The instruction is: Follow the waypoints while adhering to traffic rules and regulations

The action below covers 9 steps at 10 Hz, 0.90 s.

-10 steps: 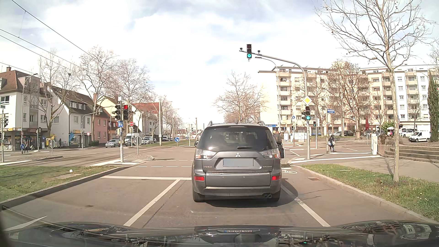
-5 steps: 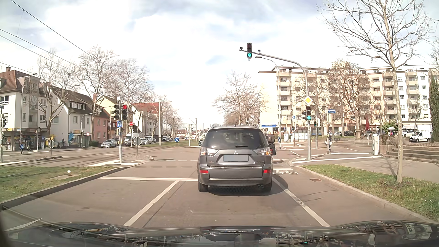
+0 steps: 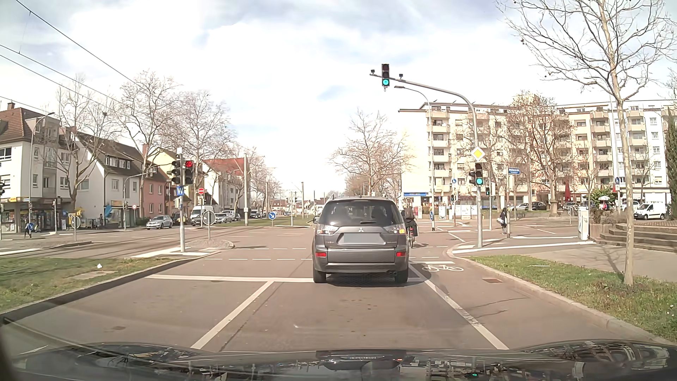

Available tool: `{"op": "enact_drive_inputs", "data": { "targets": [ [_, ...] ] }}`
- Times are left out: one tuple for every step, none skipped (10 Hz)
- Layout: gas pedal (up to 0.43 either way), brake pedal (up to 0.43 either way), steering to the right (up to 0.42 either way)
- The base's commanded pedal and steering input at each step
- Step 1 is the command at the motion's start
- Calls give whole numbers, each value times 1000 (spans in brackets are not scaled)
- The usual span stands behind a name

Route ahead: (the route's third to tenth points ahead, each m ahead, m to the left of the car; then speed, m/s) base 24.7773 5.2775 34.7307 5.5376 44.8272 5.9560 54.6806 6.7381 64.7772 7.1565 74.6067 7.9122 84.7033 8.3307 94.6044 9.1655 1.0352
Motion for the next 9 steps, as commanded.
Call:
{"op": "enact_drive_inputs", "data": {
  "targets": [
    [67, 0, 0],
    [67, 0, 0],
    [67, 0, 0],
    [67, 0, 0],
    [67, 0, 0],
    [67, 0, 0],
    [87, 0, 0],
    [87, 0, 0],
    [110, 0, 0]
  ]
}}
